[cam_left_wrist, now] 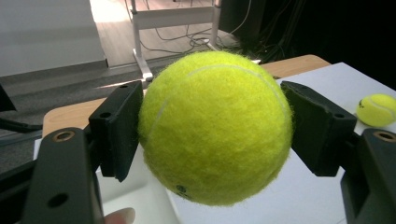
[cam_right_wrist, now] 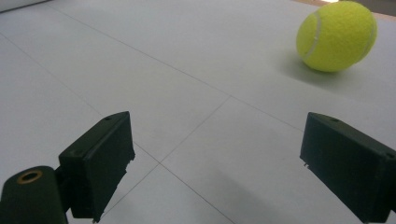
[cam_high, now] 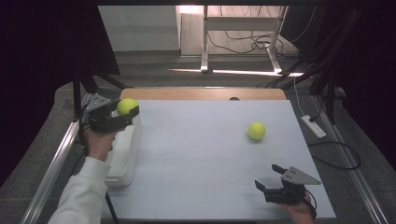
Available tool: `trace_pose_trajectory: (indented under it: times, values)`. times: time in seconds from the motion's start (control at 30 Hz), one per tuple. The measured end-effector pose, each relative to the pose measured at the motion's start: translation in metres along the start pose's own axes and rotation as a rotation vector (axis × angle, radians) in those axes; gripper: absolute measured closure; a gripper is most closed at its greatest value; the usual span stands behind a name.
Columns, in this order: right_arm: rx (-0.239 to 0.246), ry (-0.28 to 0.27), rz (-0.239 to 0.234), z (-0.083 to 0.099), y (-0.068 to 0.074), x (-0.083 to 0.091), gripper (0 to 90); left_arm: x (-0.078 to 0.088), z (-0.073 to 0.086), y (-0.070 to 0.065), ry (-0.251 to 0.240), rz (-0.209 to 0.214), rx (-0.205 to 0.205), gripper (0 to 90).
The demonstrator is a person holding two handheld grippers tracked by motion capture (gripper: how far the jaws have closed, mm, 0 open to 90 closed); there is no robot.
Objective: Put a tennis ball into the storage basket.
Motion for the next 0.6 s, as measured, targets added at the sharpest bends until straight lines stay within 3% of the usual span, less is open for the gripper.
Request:
trace_pose_trajectory:
  times: [0.6]
  values:
    - [0.001, 0.002, 0.0, 0.0, 0.0, -0.001, 9.1, 0.009, 0.0, 0.02, -0.004, -0.048, 0.0, 26.3]
Point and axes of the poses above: each handheld gripper's, and its own axes: x roughly backward along the jaws, z roughly out of its underside, y roughly to its left, the point moved 7 cm from there along -x, roughly forward along the jaws, and after that the axes turned 11 degrees about x, right-handed, at the moved point
